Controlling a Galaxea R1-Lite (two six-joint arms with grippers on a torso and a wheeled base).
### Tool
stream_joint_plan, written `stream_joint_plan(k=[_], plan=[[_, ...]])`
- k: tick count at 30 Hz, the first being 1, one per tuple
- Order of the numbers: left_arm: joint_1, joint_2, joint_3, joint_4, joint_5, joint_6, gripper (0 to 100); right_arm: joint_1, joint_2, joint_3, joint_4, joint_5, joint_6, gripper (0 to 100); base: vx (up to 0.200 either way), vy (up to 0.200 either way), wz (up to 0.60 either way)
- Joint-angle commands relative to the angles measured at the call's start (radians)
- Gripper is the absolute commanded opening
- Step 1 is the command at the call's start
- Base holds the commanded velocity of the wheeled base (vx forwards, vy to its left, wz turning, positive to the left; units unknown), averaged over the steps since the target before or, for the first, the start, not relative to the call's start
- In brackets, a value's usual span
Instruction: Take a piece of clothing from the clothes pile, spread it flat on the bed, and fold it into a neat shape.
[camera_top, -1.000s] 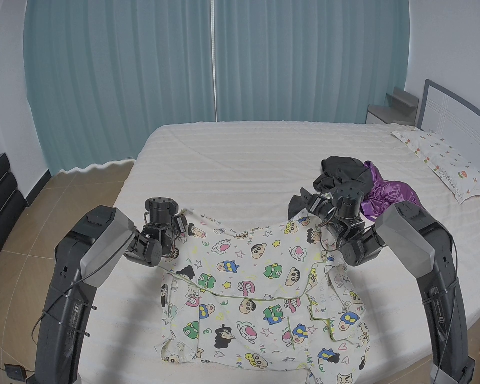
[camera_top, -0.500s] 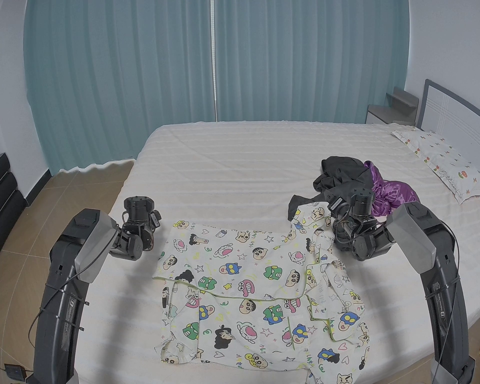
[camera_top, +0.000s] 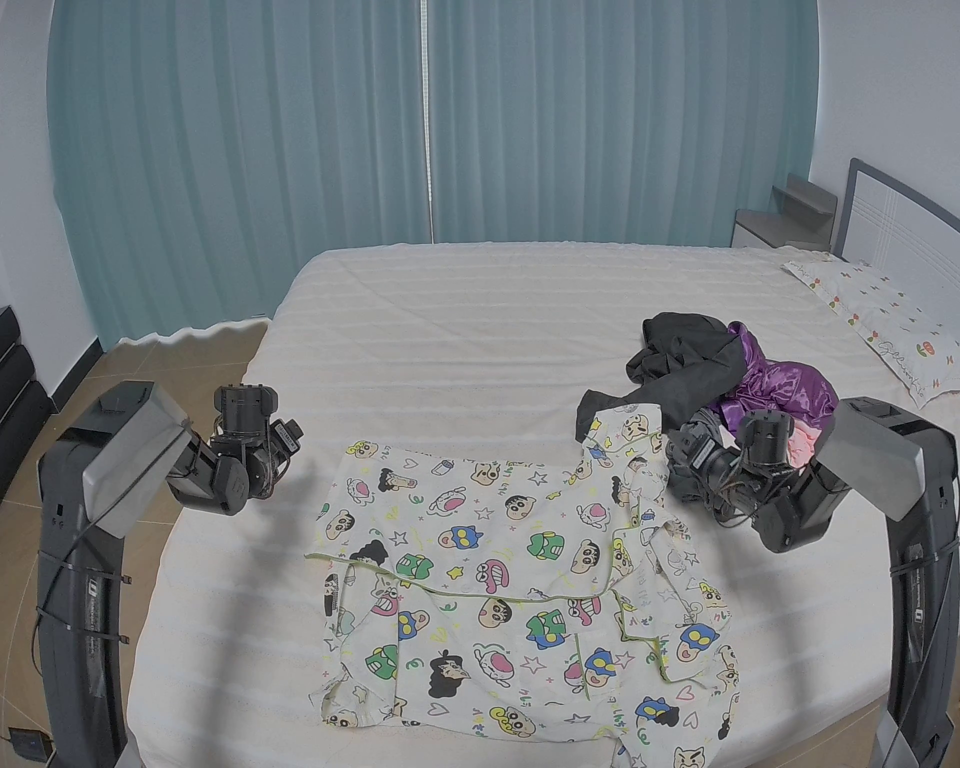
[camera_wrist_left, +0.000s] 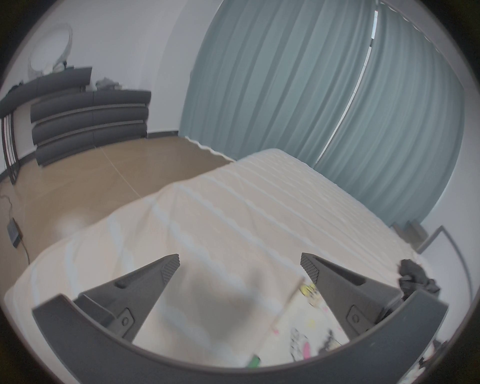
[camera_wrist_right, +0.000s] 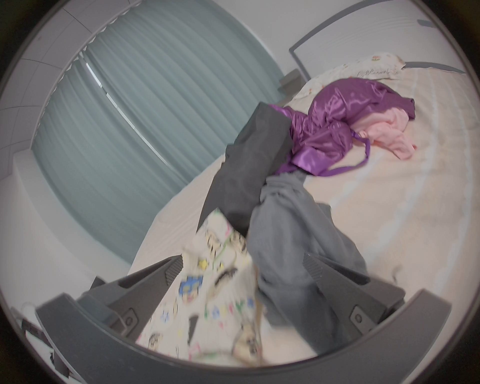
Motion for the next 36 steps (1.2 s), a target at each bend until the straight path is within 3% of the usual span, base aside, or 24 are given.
stream_joint_plan(k=[1,2,3,9,18,26,36], plan=[[-0.009,-0.469,0.501,0.001,-0.307,-0.277,100,-0.091,-0.186,0.541,-0.228,0.365,-0.138,100,0.000,0.000,0.00],[-0.010,-0.524,0.559,0.001,-0.358,-0.321,100,-0.084,-0.157,0.569,-0.234,0.414,-0.171,100,0.000,0.000,0.00],[-0.010,-0.545,0.583,0.001,-0.375,-0.341,100,-0.079,-0.140,0.572,-0.237,0.422,-0.191,100,0.000,0.000,0.00],[-0.025,-0.633,0.686,-0.043,-0.427,-0.456,100,-0.050,-0.071,0.552,-0.238,0.420,-0.247,100,0.000,0.000,0.00],[-0.073,-0.628,0.778,-0.231,-0.430,-0.467,100,-0.041,-0.050,0.552,-0.240,0.417,-0.266,100,0.000,0.000,0.00],[-0.073,-0.627,0.784,-0.240,-0.430,-0.466,100,-0.039,-0.014,0.552,-0.243,0.354,-0.352,100,0.000,0.000,0.00],[-0.071,-0.595,0.784,-0.241,-0.427,-0.464,100,-0.039,-0.016,0.550,-0.283,0.347,-0.315,100,0.000,0.000,0.00]])
